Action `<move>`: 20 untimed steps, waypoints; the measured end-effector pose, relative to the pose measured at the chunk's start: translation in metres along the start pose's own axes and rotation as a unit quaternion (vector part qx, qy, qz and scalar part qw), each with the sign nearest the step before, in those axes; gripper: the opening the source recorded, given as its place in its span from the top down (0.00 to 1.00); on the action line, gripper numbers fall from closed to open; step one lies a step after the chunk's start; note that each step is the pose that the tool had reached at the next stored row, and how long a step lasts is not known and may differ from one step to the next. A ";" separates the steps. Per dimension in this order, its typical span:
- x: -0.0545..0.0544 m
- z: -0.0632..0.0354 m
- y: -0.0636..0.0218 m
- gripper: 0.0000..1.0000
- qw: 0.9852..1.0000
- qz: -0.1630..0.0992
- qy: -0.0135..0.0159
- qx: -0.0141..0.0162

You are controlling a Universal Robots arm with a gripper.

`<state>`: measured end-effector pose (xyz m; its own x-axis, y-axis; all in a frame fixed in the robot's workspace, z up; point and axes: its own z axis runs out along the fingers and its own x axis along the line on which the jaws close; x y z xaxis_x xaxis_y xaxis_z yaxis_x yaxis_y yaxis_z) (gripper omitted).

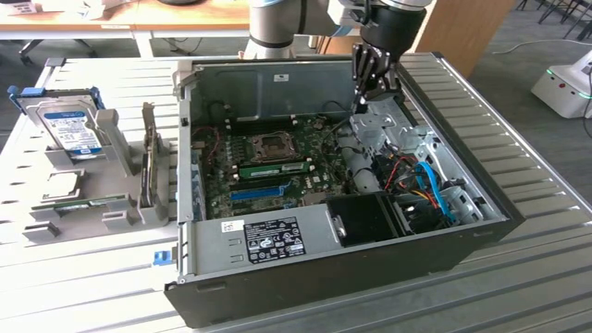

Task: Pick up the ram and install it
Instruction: 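Press down the ram until it locks into place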

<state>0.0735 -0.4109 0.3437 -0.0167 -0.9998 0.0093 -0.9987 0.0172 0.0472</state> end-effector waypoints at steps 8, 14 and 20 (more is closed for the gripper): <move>0.000 0.0009 0.0095 0.90 1.000 0.000 0.000 0.000; 0.000 0.0017 0.0175 0.90 1.000 0.000 0.000 0.000; 0.000 0.0026 0.0258 0.90 1.000 0.000 0.000 0.000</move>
<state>0.0476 -0.4109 0.3424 -0.0167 -0.9998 0.0093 -0.9987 0.0171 0.0473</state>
